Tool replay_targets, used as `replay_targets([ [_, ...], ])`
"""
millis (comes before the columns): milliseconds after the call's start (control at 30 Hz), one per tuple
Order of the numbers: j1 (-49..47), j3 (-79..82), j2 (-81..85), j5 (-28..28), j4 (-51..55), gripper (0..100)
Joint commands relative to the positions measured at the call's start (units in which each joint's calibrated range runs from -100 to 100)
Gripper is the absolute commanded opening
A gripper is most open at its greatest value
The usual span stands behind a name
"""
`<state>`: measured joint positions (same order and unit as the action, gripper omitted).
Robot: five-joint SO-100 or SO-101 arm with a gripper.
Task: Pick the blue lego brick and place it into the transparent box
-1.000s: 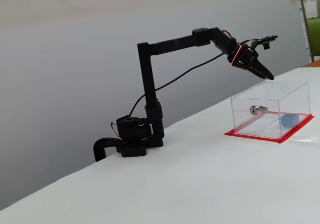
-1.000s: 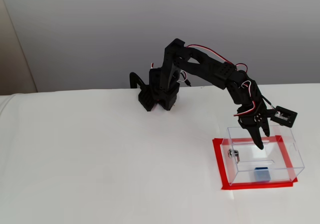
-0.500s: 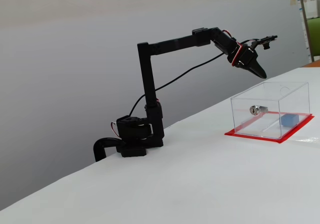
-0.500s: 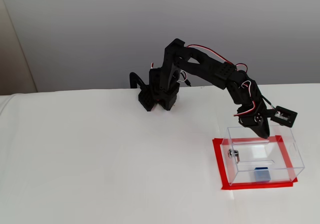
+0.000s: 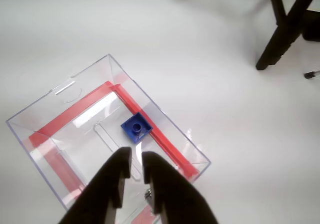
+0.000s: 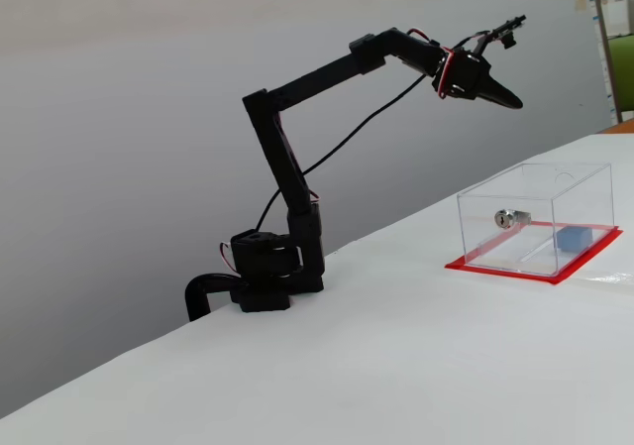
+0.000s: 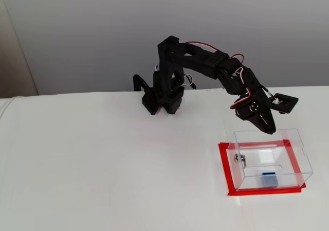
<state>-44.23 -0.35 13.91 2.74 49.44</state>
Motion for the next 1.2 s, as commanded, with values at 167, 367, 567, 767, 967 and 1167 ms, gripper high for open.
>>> replay_targets([
  [167,14.9,12.3,19.8,-0.2,-1.1,3],
  [367,24.8,20.8,30.8,-0.2,-1.0,3],
  [567,35.9,26.8,38.1,-0.2,-1.0,2],
  [767,43.8,33.8,43.2,-0.2,-1.0,2],
  [967,48.4,46.3,50.5,-0.2,-1.0,2],
  [1167,48.8,61.7,60.5,-0.2,-1.1,2],
])
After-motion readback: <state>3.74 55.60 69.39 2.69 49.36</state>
